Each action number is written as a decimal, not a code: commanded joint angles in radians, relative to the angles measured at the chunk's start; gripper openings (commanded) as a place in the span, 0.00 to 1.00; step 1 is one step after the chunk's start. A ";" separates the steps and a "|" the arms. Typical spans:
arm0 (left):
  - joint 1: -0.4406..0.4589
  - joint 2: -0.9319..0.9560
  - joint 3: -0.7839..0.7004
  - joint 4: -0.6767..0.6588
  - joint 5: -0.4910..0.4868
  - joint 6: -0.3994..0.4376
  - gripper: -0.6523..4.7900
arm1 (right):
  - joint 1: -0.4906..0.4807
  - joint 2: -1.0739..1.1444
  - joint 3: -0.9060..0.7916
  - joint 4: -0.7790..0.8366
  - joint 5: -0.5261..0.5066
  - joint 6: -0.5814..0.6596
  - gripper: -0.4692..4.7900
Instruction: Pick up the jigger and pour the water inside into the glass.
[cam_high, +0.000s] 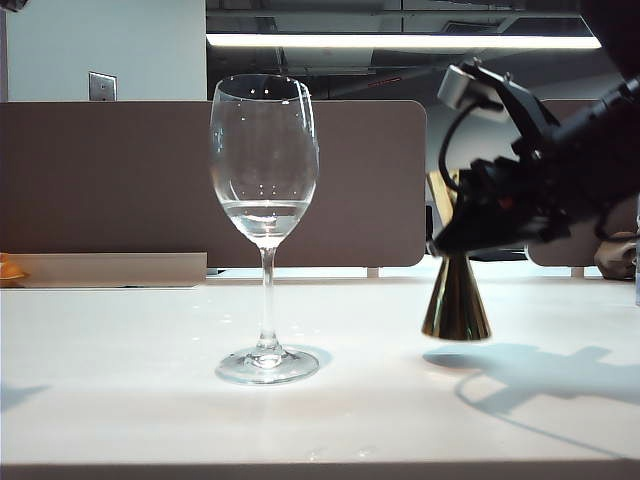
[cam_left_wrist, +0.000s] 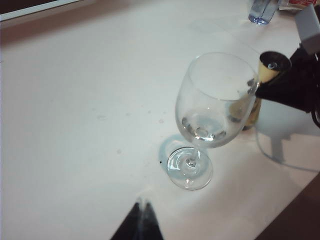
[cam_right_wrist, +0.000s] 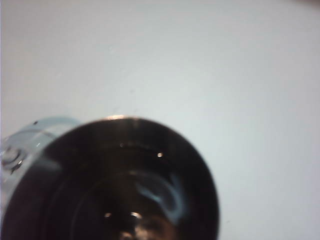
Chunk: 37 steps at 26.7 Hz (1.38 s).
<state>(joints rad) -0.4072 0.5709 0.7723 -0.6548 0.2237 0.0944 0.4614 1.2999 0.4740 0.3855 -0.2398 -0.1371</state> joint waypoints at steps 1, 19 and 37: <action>-0.001 0.000 0.003 0.005 0.001 0.003 0.11 | 0.002 -0.009 0.060 -0.023 0.022 -0.006 0.12; -0.001 0.000 0.003 0.005 0.000 0.003 0.11 | 0.003 -0.131 0.195 -0.159 0.097 -0.100 0.12; -0.001 0.000 0.003 0.005 0.000 0.003 0.11 | 0.005 -0.127 0.381 -0.359 0.111 -0.208 0.12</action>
<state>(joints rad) -0.4068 0.5713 0.7723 -0.6548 0.2237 0.0944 0.4625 1.1767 0.8436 0.0303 -0.1307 -0.3420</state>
